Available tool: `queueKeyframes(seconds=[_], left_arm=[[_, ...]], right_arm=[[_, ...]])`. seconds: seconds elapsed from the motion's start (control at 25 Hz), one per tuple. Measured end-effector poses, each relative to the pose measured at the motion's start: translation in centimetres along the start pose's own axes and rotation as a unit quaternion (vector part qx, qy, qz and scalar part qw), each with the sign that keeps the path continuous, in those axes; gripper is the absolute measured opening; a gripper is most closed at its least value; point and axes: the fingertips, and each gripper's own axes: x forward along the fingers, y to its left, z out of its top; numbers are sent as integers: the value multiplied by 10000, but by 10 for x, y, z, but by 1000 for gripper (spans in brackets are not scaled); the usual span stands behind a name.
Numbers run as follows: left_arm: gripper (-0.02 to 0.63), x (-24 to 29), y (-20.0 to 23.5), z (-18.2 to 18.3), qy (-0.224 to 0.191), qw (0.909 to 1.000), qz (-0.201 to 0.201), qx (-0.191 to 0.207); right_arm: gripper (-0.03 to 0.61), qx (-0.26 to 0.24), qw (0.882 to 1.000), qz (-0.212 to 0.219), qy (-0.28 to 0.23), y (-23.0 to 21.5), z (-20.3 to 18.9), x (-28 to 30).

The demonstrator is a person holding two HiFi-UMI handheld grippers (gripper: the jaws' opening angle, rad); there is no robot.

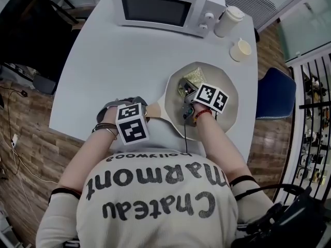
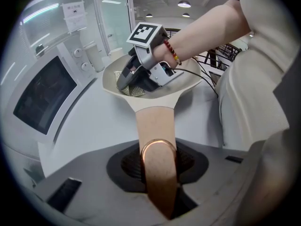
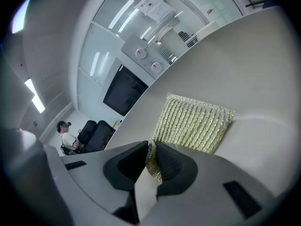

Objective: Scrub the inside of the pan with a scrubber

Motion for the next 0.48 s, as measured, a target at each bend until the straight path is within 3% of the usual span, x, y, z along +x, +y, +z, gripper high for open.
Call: queueKeyframes(seconds=[0.48], left_arm=[[132, 1, 4, 1, -66, 10000, -21, -65]], right_arm=[[55, 871, 9872, -912, -972, -53, 50, -20]])
